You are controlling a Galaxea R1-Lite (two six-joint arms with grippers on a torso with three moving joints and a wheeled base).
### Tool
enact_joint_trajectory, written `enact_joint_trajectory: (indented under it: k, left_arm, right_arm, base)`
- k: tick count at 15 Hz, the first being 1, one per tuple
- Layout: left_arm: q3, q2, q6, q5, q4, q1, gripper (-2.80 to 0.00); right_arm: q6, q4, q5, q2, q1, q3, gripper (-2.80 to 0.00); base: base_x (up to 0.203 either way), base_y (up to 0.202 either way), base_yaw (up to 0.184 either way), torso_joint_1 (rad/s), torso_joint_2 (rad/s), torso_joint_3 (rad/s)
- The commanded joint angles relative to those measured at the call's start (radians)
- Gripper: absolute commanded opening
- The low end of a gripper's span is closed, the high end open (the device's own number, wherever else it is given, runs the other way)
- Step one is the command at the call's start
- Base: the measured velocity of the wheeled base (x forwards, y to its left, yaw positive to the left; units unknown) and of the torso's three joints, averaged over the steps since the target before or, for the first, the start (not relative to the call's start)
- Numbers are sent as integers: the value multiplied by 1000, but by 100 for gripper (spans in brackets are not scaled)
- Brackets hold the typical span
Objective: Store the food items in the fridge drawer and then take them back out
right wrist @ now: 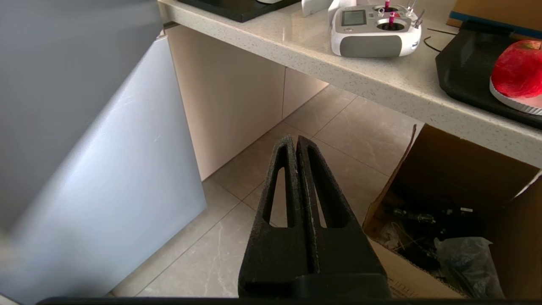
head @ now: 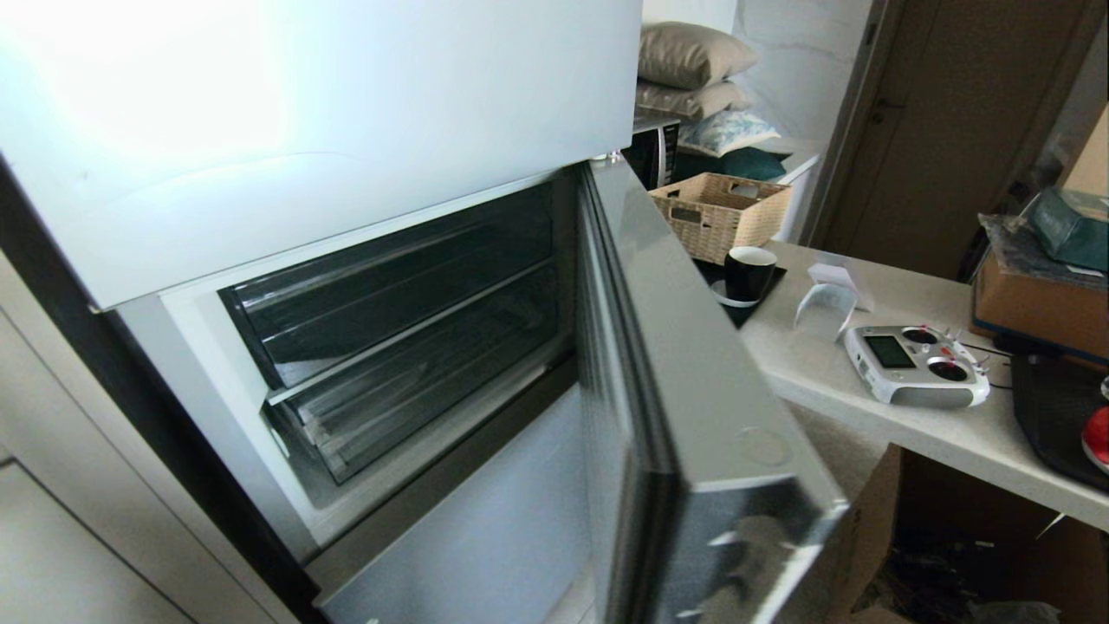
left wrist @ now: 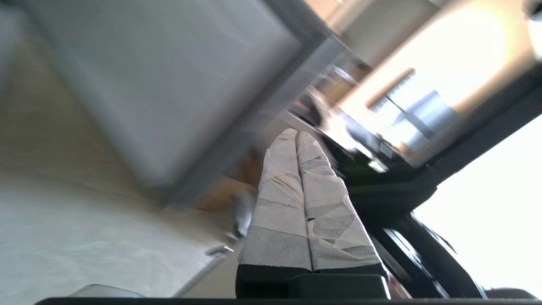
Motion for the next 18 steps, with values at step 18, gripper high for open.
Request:
enact_joint_trajectory:
  k: [18]
  left_arm:
    - [255, -453, 801, 316, 360, 507, -280]
  right_arm:
    - [1, 0, 0, 1, 0, 0, -280]
  base:
    - [0, 0, 0, 0, 0, 0]
